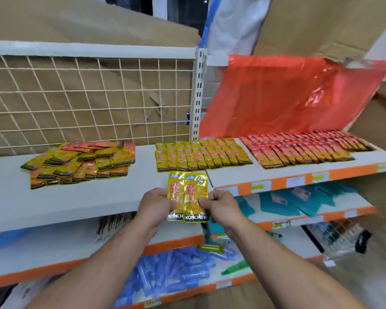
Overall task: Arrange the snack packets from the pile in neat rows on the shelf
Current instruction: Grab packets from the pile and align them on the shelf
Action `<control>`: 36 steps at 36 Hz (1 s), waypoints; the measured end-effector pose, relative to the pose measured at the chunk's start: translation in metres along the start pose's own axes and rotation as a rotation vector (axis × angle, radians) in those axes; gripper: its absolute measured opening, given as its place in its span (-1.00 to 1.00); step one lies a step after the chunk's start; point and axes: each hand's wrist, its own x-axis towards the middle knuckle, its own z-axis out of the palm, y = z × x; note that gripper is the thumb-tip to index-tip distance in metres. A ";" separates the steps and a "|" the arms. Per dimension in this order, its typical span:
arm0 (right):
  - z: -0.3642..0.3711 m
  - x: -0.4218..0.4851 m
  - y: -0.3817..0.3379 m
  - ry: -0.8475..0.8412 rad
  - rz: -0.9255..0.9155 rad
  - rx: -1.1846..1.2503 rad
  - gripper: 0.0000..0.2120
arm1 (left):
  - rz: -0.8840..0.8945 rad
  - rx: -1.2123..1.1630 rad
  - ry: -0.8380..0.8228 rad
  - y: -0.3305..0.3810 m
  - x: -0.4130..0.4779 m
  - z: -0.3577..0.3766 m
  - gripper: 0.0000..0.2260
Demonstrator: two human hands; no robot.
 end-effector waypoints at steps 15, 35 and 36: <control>-0.194 -0.010 0.066 0.343 0.046 0.071 -0.61 | 0.074 0.084 -0.337 0.048 -0.003 0.207 -0.82; -0.373 0.118 0.076 0.559 0.075 0.045 -0.54 | 0.099 0.093 -0.592 0.137 0.121 0.423 -0.88; -0.377 0.125 0.076 0.552 0.072 0.049 -0.56 | 0.110 0.099 -0.578 0.140 0.126 0.427 -0.89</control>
